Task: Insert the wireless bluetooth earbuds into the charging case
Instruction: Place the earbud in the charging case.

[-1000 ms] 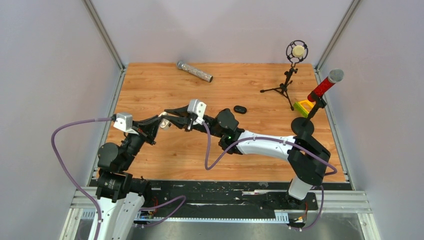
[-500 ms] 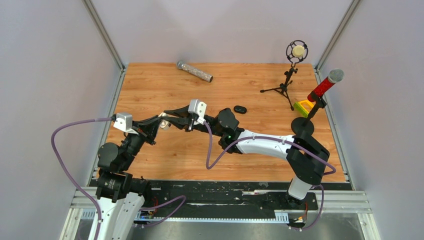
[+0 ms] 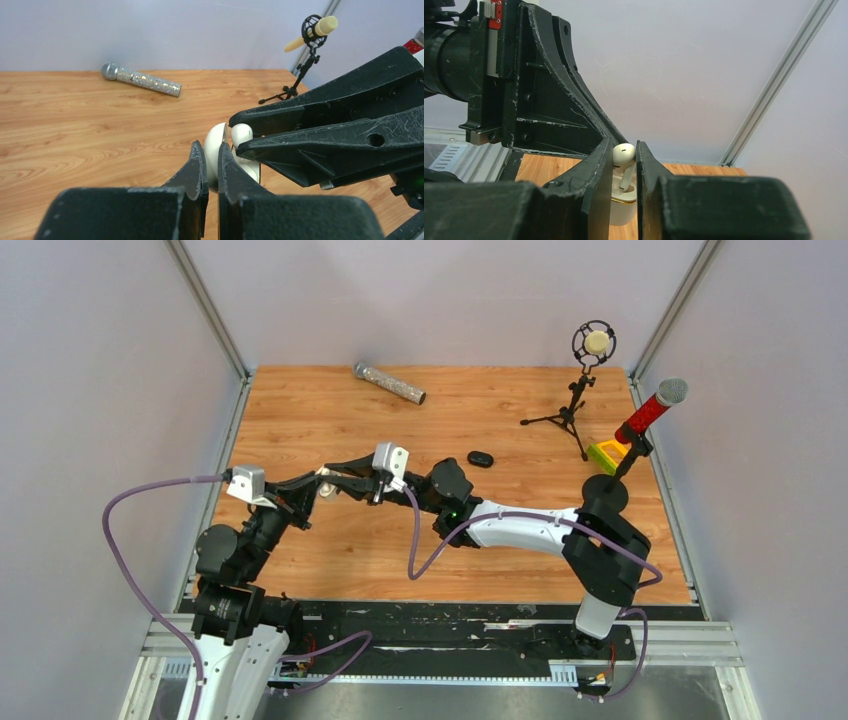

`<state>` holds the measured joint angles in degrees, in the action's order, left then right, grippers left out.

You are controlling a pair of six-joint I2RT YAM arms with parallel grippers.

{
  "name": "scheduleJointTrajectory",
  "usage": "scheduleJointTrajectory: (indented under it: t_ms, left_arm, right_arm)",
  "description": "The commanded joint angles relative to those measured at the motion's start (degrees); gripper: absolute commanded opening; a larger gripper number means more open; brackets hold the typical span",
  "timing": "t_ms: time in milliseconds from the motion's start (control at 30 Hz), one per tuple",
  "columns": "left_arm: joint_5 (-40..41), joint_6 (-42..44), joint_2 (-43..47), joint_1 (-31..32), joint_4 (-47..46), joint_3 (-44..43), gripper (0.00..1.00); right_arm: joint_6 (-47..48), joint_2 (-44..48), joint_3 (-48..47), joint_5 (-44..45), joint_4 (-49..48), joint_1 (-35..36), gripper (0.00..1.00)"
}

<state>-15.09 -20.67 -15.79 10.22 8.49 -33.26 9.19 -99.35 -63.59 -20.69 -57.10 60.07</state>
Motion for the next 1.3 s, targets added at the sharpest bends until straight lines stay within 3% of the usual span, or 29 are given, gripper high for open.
scheduleJointTrajectory:
  t_ms: [0, 467, 967, 1267]
  left_arm:
    - [0.33, -0.47, 0.68, -0.37, -2.61, -1.46, 0.00]
    - [0.89, -0.69, 0.55, -0.46, -3.23, -1.09, 0.00]
    - [1.19, 0.19, 0.54, -0.71, -3.51, -1.31, 0.00]
    - [1.15, 0.12, 0.67, -0.72, -3.42, -1.41, 0.00]
  right_arm:
    - [1.18, -1.63, -1.52, 0.62, -2.25, -0.13, 0.00]
    - [2.35, -0.06, 0.71, 0.38, -1.99, -0.17, 0.00]
    - [1.38, 1.91, 3.17, 0.33, -1.17, -0.21, 0.16]
    - [1.17, 1.52, 2.84, -0.79, -0.83, -0.14, 0.15]
